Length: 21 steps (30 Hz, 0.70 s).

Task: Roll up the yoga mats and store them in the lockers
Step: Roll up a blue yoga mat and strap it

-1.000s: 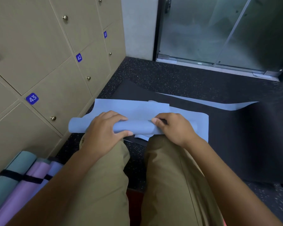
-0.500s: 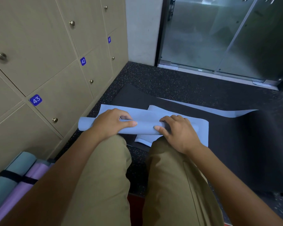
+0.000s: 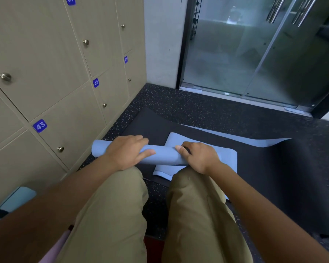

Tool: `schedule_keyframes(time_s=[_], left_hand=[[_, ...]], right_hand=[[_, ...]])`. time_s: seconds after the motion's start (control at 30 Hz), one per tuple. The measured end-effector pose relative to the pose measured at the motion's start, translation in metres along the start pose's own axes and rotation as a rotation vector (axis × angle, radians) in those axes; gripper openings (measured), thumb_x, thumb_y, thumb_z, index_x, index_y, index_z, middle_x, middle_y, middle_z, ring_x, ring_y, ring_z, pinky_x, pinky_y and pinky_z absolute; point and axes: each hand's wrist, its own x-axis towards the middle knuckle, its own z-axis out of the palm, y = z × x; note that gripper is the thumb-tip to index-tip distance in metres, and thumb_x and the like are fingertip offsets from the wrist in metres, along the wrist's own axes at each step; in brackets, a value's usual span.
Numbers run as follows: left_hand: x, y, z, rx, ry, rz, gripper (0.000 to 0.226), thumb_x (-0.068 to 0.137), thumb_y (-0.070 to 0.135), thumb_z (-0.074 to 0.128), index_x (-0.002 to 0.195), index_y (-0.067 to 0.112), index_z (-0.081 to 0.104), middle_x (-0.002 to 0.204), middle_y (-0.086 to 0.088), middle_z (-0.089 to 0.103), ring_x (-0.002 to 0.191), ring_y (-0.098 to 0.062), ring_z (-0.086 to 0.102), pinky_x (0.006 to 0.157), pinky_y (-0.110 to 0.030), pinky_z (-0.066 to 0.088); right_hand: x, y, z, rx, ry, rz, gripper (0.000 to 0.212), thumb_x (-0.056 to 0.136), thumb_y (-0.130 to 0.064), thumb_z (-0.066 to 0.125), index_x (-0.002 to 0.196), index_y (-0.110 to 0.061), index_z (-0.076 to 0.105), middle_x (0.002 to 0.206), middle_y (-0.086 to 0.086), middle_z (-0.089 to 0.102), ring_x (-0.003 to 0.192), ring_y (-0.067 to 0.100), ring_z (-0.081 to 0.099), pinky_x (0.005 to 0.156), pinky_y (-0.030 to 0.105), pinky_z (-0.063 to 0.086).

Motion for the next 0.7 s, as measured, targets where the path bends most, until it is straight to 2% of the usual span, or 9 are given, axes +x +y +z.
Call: schedule_keyframes(time_s=[0.1,0.23,0.33,0.43,0.5,0.57,0.7], left_hand=[[0.009,-0.003,-0.003,0.107,0.039,0.114,0.081,0.093,0.079,0.001,0.086,0.016,0.052,0.075,0.001,0.051,0.063,-0.026,0.058,0.052,-0.033,0.031],[0.021,-0.002,-0.021,0.172,0.165,0.285,0.078,0.097,0.077,0.009,0.080,0.014,0.051,0.069,-0.002,0.051,0.052,-0.026,0.052,0.042,-0.034,0.037],[0.011,0.009,-0.037,0.169,0.197,0.365,0.070,0.097,0.077,0.016,0.081,0.016,0.046,0.071,0.000,0.049,0.053,-0.022,0.049,0.042,-0.035,0.040],[-0.015,0.024,-0.051,0.163,0.155,0.356,0.063,0.095,0.076,0.025,0.082,0.018,0.046,0.073,0.004,0.047,0.055,-0.020,0.049,0.043,-0.032,0.034],[-0.035,0.033,-0.061,0.145,0.111,0.314,0.068,0.096,0.078,0.019,0.085,0.019,0.049,0.075,0.007,0.046,0.057,-0.018,0.049,0.045,-0.030,0.031],[-0.054,0.043,-0.071,0.108,0.060,0.292,0.072,0.096,0.079,0.012,0.088,0.019,0.051,0.077,0.008,0.046,0.059,-0.017,0.051,0.046,-0.031,0.036],[-0.094,0.064,-0.085,0.055,0.028,0.263,0.070,0.098,0.078,0.015,0.085,0.020,0.052,0.074,0.009,0.046,0.058,-0.016,0.051,0.045,-0.032,0.040]], right_hand=[[-0.003,0.000,-0.004,-0.047,0.046,-0.043,0.060,0.100,-0.069,0.017,0.099,-0.025,0.058,0.095,0.000,0.066,0.090,0.026,0.061,0.074,0.038,0.041],[-0.015,0.005,-0.015,-0.134,0.107,-0.099,0.078,0.090,-0.080,0.010,0.118,-0.023,0.055,0.113,0.000,0.066,0.105,0.024,0.060,0.088,0.039,0.041],[-0.037,0.003,-0.025,-0.120,0.089,-0.154,0.075,0.090,-0.080,0.023,0.125,-0.021,0.052,0.119,-0.002,0.063,0.111,0.021,0.057,0.094,0.038,0.040],[-0.066,-0.002,-0.030,-0.117,0.095,-0.208,0.075,0.090,-0.081,0.024,0.123,-0.021,0.054,0.113,-0.003,0.063,0.105,0.019,0.057,0.092,0.038,0.041],[-0.087,-0.007,-0.031,-0.143,0.135,-0.238,0.074,0.091,-0.082,0.021,0.117,-0.022,0.055,0.105,-0.006,0.063,0.097,0.018,0.058,0.086,0.037,0.043],[-0.107,-0.011,-0.030,-0.151,0.157,-0.255,0.072,0.092,-0.082,0.021,0.113,-0.023,0.057,0.098,-0.008,0.063,0.090,0.016,0.058,0.082,0.035,0.043],[-0.147,-0.020,-0.026,-0.134,0.179,-0.311,0.069,0.095,-0.081,0.022,0.110,-0.025,0.059,0.095,-0.010,0.064,0.084,0.015,0.059,0.076,0.035,0.047]])
